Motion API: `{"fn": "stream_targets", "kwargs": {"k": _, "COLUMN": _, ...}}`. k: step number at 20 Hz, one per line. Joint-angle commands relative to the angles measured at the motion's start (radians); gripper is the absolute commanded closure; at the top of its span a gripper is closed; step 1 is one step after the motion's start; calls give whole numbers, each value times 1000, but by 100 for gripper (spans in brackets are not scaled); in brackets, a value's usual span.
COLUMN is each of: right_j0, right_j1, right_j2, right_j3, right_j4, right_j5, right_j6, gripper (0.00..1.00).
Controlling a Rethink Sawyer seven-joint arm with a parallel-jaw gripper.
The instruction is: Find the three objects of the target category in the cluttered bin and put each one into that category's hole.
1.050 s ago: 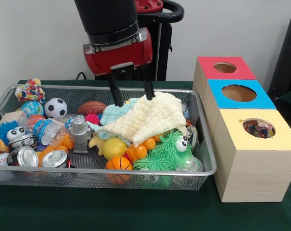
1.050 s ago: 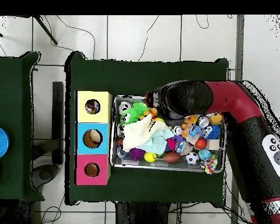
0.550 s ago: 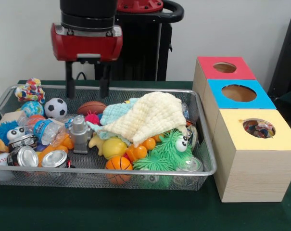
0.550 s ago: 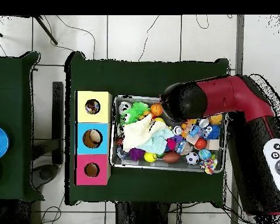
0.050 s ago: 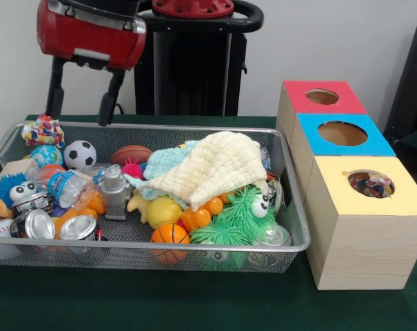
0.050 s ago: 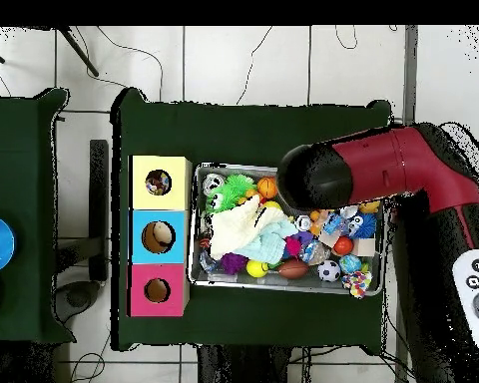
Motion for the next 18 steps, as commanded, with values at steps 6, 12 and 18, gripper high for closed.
{"fn": "stream_targets", "kwargs": {"k": 6, "right_j0": -3, "right_j1": 207, "right_j2": -98, "right_j3": -31, "right_j4": -31, "right_j5": 118, "right_j6": -272, "gripper": 0}}
{"fn": "stream_targets", "kwargs": {"k": 12, "right_j0": 19, "right_j1": 259, "right_j2": -116, "right_j3": -99, "right_j4": -36, "right_j5": 190, "right_j6": -318, "gripper": 0}}
{"fn": "stream_targets", "kwargs": {"k": 18, "right_j0": -12, "right_j1": 201, "right_j2": -104, "right_j3": -44, "right_j4": -29, "right_j5": 113, "right_j6": -314, "gripper": 0}}
